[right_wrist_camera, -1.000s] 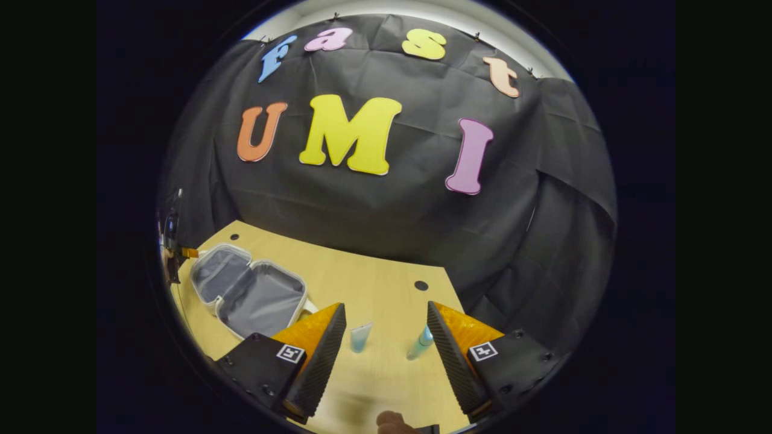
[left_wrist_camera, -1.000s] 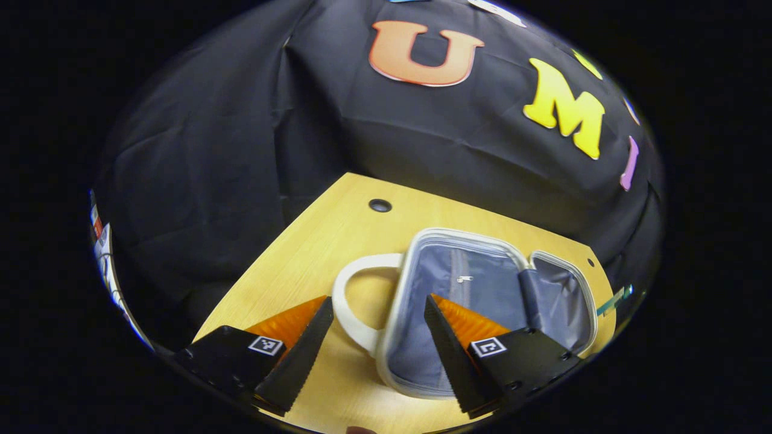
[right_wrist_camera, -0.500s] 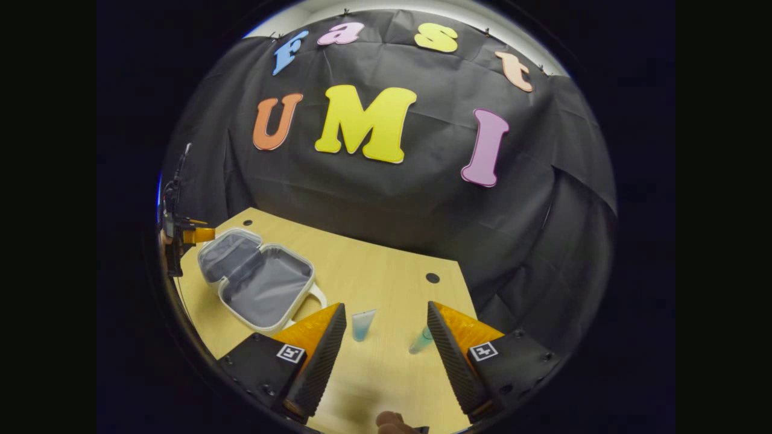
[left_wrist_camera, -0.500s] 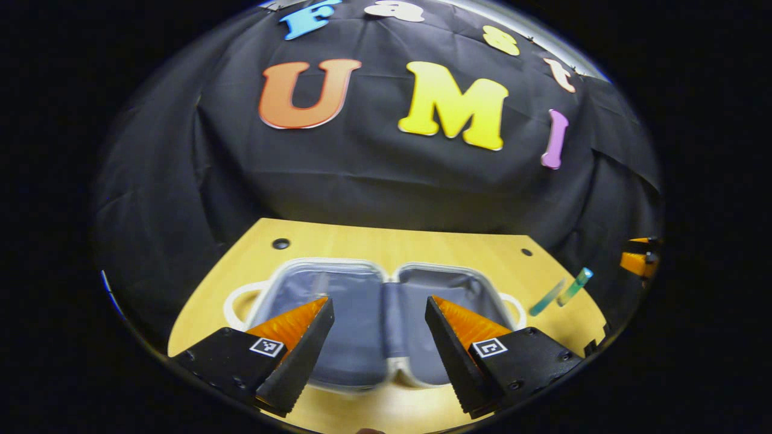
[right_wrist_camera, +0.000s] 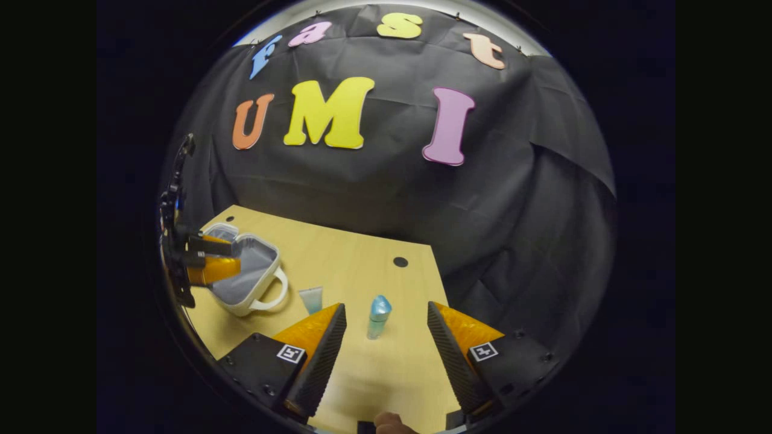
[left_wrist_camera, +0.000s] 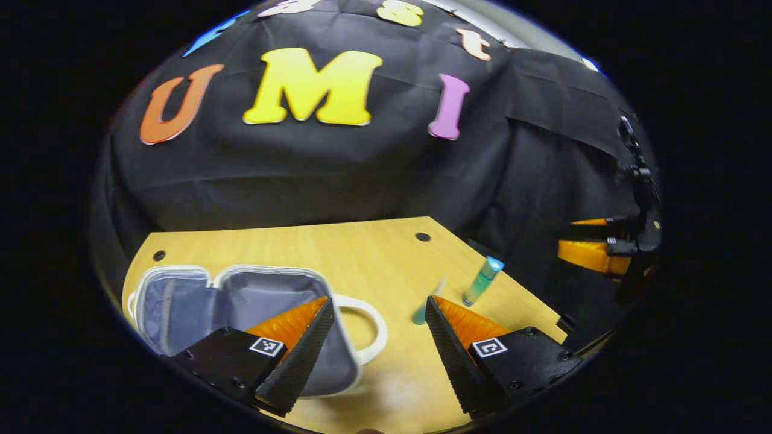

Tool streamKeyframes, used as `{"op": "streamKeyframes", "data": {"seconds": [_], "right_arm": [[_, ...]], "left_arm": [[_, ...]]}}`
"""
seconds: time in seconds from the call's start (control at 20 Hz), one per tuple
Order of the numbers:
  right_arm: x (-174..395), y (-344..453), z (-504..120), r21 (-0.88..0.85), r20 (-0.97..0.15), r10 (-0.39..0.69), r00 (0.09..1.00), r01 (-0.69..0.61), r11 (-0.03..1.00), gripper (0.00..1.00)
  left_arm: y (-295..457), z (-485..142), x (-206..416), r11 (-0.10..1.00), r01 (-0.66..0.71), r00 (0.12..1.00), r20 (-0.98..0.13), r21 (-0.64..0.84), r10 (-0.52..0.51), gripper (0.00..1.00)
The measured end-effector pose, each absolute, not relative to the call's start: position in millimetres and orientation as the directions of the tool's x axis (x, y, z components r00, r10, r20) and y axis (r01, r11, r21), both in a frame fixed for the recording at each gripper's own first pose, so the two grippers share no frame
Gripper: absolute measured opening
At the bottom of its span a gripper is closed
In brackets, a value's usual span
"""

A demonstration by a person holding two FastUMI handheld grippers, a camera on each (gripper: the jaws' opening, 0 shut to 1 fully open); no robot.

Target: First open the suitcase, pack the skin care products into it, and then close the suitcase.

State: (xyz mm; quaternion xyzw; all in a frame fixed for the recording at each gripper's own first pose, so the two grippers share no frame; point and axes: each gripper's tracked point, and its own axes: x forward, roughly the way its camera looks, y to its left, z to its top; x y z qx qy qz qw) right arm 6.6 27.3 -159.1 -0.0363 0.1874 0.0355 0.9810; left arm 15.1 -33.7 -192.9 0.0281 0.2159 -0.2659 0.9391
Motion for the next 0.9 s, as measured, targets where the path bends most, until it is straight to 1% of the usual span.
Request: {"op": "streamKeyframes", "data": {"seconds": [0.1, 0.15, 0.3, 0.4, 0.55, 0.65, 0.75, 0.8, 0.85, 0.9], "right_arm": [[7, 12, -165, -0.052, -0.381, 0.051, 0.923, -0.077, 0.996, 0.79], [7, 4, -170, -0.052, -0.388, 0.049, 0.920, -0.075, 0.996, 0.80], [6, -15, -178, -0.063, -0.401, 0.048, 0.915, -0.080, 0.995, 0.80], [7, -27, -187, -0.073, -0.416, 0.048, 0.908, -0.086, 0.994, 0.79], [10, -41, -204, -0.099, -0.447, 0.048, 0.893, -0.102, 0.990, 0.80], [12, -49, -213, -0.113, -0.462, 0.051, 0.885, -0.116, 0.987, 0.79], [14, -54, -224, -0.126, -0.478, 0.063, 0.876, -0.139, 0.982, 0.80], [17, -55, -229, -0.131, -0.485, 0.072, 0.871, -0.154, 0.979, 0.79], [19, -54, -235, -0.131, -0.491, 0.086, 0.867, -0.171, 0.976, 0.80], [22, -51, -240, -0.121, -0.497, 0.107, 0.861, -0.192, 0.974, 0.80]], "left_arm": [[-71, -210, 15, 0.835, 0.547, 0.735, -0.445, -0.059, -0.512, 0.97], [-85, -216, 14, 0.825, 0.560, 0.719, -0.454, -0.071, -0.527, 0.97], [-117, -244, 19, 0.826, 0.554, 0.697, -0.484, -0.104, -0.529, 0.98], [-127, -265, 34, 0.845, 0.521, 0.701, -0.504, -0.120, -0.504, 0.98], [-138, -295, 54, 0.866, 0.463, 0.701, -0.521, -0.187, -0.487, 0.98], [-135, -318, 69, 0.894, 0.418, 0.713, -0.552, -0.162, -0.433, 0.98], [-137, -328, 79, 0.908, 0.394, 0.721, -0.564, -0.144, -0.403, 0.98], [-138, -333, 84, 0.910, 0.389, 0.726, -0.560, -0.144, -0.399, 0.96], [-139, -333, 89, 0.914, 0.383, 0.736, -0.553, -0.135, -0.390, 0.92], [-140, -334, 93, 0.914, 0.384, 0.740, -0.549, -0.129, -0.389, 0.85]]}}
